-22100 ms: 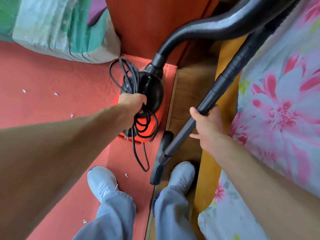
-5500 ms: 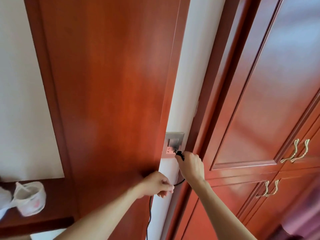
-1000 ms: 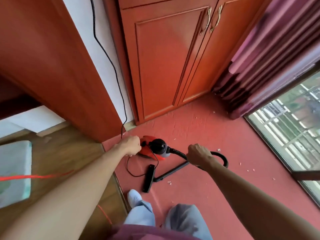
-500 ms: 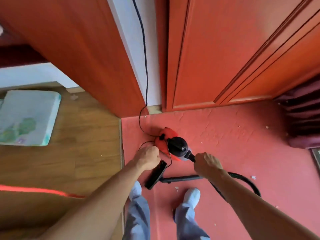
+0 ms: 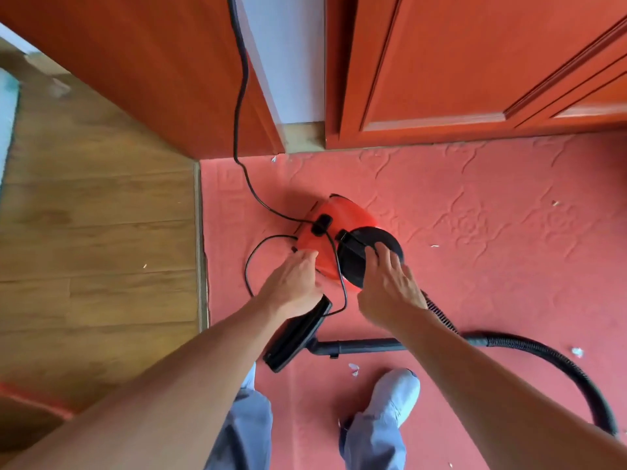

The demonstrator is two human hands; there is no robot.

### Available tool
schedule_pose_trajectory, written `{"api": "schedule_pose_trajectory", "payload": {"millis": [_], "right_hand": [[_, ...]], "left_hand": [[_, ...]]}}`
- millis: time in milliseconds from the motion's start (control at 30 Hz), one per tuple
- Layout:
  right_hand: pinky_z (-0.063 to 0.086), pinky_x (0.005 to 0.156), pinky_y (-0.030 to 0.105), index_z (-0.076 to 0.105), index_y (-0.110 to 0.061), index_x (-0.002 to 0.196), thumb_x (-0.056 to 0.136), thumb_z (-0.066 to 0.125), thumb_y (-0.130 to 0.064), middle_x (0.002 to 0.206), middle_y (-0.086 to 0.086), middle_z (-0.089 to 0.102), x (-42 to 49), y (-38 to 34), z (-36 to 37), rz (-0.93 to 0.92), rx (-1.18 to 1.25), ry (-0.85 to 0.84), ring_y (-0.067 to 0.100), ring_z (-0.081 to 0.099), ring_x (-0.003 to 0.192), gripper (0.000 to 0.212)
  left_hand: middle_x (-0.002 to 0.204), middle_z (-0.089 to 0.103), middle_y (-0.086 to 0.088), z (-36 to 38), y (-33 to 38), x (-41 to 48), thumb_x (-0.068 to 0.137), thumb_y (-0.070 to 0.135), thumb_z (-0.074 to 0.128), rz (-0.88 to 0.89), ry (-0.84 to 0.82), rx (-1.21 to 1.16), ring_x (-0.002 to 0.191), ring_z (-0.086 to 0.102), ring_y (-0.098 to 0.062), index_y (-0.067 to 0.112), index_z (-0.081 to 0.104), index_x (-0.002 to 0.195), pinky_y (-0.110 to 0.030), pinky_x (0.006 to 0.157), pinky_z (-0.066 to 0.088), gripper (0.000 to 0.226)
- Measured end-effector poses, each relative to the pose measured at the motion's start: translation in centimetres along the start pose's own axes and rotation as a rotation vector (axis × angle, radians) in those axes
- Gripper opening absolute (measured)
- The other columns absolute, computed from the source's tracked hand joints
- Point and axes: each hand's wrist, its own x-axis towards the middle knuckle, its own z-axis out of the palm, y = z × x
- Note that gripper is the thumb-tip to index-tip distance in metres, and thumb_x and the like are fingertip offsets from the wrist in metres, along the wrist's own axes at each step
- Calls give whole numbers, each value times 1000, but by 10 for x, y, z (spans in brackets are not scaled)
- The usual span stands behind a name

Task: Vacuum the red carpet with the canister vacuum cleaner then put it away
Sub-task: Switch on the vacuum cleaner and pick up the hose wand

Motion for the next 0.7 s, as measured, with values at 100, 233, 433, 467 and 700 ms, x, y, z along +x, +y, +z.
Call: {"api": "schedule_pose_trajectory", "payload": {"millis": [100,233,433,467,700], "right_hand": [[30,110,43,19,-2,149,83,54,-21,147,12,28,39,3,27,12,-47,31,29,31,135,77],[28,109,46,13,-3,149,83,55,-27,142,9,29,72,5,58,45,-15,-57,28,29,133,82],[34,101,49,21,0,148,74,63,-41,133,14,38,78,8,83,26,-128,88,32,37,121,95],[35,100,50,23,1,147,72,64,-42,132,15,39,79,8,85,20,-136,88,33,38,120,95],[39,93,52,32,3,143,67,67,-41,126,17,45,79,11,84,20,-152,103,35,43,113,95]], "left_hand": [[161,32,-11,8,-8,45,95,6,49,43,18,14,147,32,-25,5,27,155,-34,117,28,63],[155,40,-14,17,-18,98,96,8,49,-9,9,1,142,39,-29,1,36,149,-36,112,32,55],[155,39,-18,55,-38,119,94,2,51,109,44,57,144,38,-29,-2,41,146,-33,117,32,54],[159,33,-17,59,-44,120,94,3,51,137,85,67,149,30,-27,-1,36,150,-31,121,27,58],[164,23,-17,56,-43,144,92,4,51,167,122,47,154,18,-24,-4,21,156,-32,125,19,71]]}}
